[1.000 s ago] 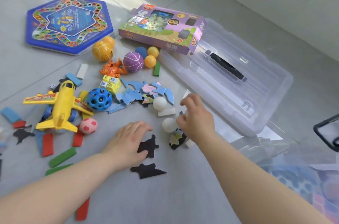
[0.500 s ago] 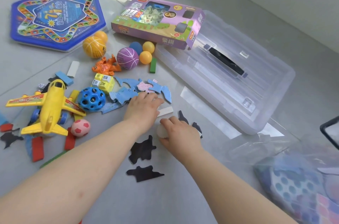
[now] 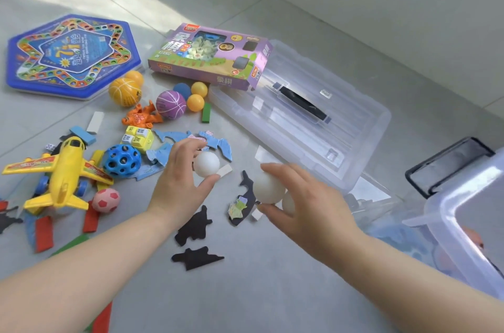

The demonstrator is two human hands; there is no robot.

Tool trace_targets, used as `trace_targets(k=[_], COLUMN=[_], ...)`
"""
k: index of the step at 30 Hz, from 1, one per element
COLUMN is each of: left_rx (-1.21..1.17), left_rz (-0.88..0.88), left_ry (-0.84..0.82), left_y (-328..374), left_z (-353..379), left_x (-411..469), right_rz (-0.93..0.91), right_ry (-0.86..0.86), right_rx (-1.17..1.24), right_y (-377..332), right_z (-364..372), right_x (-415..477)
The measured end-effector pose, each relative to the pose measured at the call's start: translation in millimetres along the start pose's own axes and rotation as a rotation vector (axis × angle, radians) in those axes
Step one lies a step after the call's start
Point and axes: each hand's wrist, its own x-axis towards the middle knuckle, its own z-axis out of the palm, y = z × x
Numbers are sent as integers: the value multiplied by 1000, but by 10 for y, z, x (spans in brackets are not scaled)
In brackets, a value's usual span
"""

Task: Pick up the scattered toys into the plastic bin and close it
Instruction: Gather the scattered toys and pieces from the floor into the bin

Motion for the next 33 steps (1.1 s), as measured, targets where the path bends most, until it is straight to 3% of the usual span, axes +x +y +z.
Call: trace_targets(k=[4, 9, 11, 16, 21, 26, 28, 31, 33], left_rx=[-180, -418, -502, -328, -27, 69, 32, 80, 243], left_rz=[130, 352, 462, 784, 738, 749, 759, 798, 788], left_ry=[31, 65, 34, -98, -307, -396, -391, -364, -373], left_y=[505, 1465, 1839, 2453, 2369, 2276, 2126, 1655, 1183], left_z=[57, 296, 433, 983, 1302, 1244, 1151, 817, 449], left_x=[-44, -114, -142, -251, -173, -195, -186, -98, -30], right_rz=[137, 552, 641, 933, 1136, 1098, 1024, 731, 487], right_ry=[178, 635, 713, 571, 249, 143, 275, 654, 699], right_rx=[113, 637, 644, 534, 560, 484, 422, 379, 306], right_y=[178, 417, 540, 974, 1216, 1200, 1144, 898, 698], right_z=[-591, -1141, -1264, -1333, -1224, -1182, -1225, -1255, -1175], right_x=[-405, -1125, -1281, -1420, -1550, -1529, -1493, -1419, -1381])
